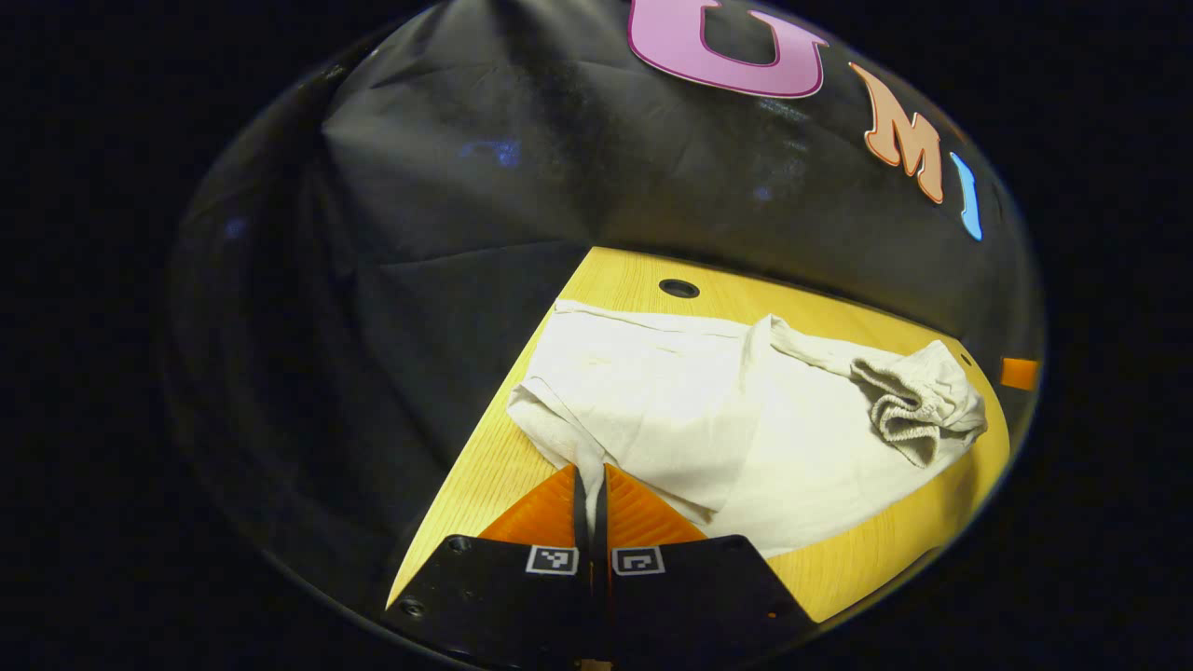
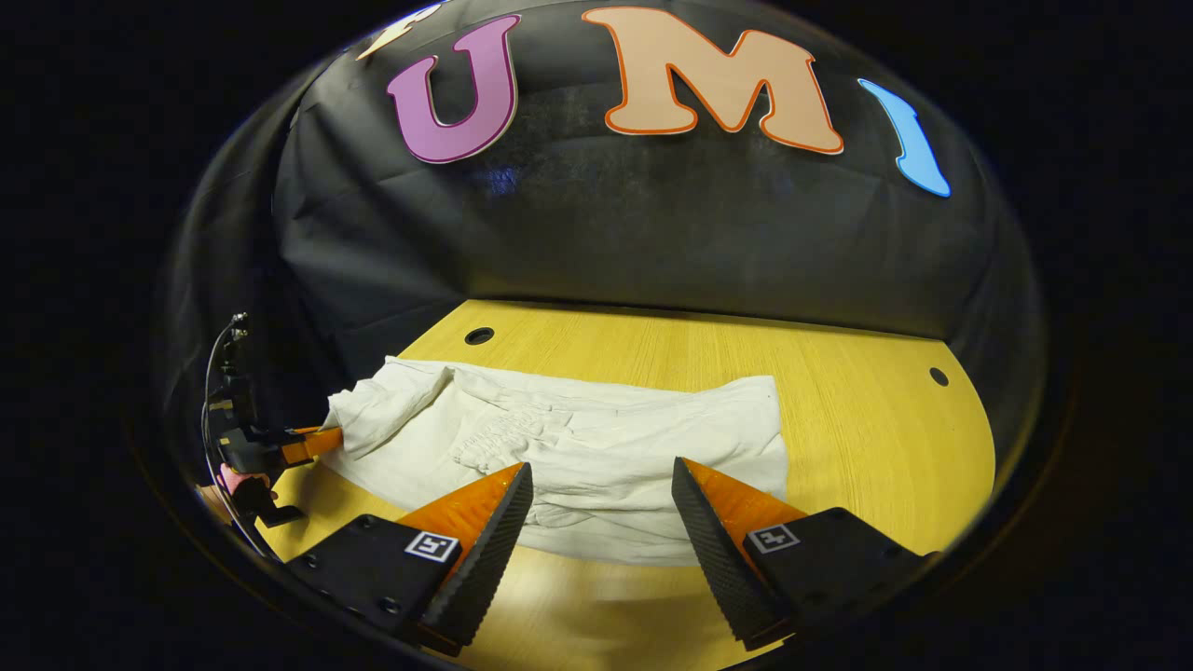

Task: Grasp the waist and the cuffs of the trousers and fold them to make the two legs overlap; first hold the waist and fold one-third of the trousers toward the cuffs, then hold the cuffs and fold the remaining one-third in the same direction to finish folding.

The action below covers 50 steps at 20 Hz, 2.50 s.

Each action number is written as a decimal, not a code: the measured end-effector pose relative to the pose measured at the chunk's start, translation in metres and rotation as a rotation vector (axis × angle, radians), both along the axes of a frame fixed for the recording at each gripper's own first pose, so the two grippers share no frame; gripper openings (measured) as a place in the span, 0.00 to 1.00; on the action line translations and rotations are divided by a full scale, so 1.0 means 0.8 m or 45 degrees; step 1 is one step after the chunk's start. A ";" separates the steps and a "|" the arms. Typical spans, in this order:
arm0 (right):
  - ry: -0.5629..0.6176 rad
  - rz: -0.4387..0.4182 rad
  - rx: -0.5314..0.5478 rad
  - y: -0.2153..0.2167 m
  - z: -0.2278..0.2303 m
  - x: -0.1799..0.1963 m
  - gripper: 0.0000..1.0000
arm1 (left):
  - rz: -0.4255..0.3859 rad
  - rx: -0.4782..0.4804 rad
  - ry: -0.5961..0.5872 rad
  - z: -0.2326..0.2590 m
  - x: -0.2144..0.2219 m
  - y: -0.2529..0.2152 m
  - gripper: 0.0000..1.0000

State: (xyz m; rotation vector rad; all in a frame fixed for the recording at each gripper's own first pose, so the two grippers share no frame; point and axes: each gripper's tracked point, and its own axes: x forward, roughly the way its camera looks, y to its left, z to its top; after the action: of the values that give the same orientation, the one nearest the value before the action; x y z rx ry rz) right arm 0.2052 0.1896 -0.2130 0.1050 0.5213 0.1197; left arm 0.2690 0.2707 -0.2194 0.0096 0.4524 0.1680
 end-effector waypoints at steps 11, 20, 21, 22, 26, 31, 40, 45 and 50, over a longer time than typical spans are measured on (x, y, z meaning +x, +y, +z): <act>-0.057 -0.055 0.045 -0.069 0.035 -0.034 0.97 | -0.158 -0.050 -0.217 0.087 0.023 -0.120 0.00; -0.079 -0.133 0.044 -0.191 0.046 -0.086 0.96 | -0.360 -0.050 -0.305 0.150 0.046 -0.301 0.00; -0.077 -0.149 0.046 -0.209 0.045 -0.092 0.97 | -0.394 -0.039 -0.313 0.155 0.050 -0.326 0.00; -0.072 -0.165 0.052 -0.224 0.043 -0.100 0.97 | -0.431 -0.027 -0.324 0.161 0.053 -0.350 0.00; -0.062 -0.225 0.060 -0.276 0.037 -0.122 0.97 | -0.585 0.032 -0.319 0.167 0.051 -0.444 0.00; -0.062 -0.273 0.073 -0.320 0.034 -0.135 0.92 | -0.738 0.131 -0.222 0.118 0.038 -0.529 0.00; -0.048 -0.249 0.084 -0.330 0.028 -0.142 0.97 | -0.820 0.140 0.047 -0.008 0.004 -0.584 0.08; -0.073 -0.226 0.104 -0.316 0.037 -0.144 0.97 | -0.762 0.064 0.056 -0.011 -0.002 -0.580 0.59; -0.154 -0.190 0.078 -0.295 0.059 -0.144 0.96 | -0.659 0.057 -0.015 0.019 -0.017 -0.543 0.95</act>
State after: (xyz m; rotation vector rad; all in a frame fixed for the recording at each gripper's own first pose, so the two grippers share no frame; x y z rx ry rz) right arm 0.0904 -0.0467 -0.1657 0.1950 0.3878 -0.0037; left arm 0.2553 -0.1641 -0.2046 0.1684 0.4209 -0.3302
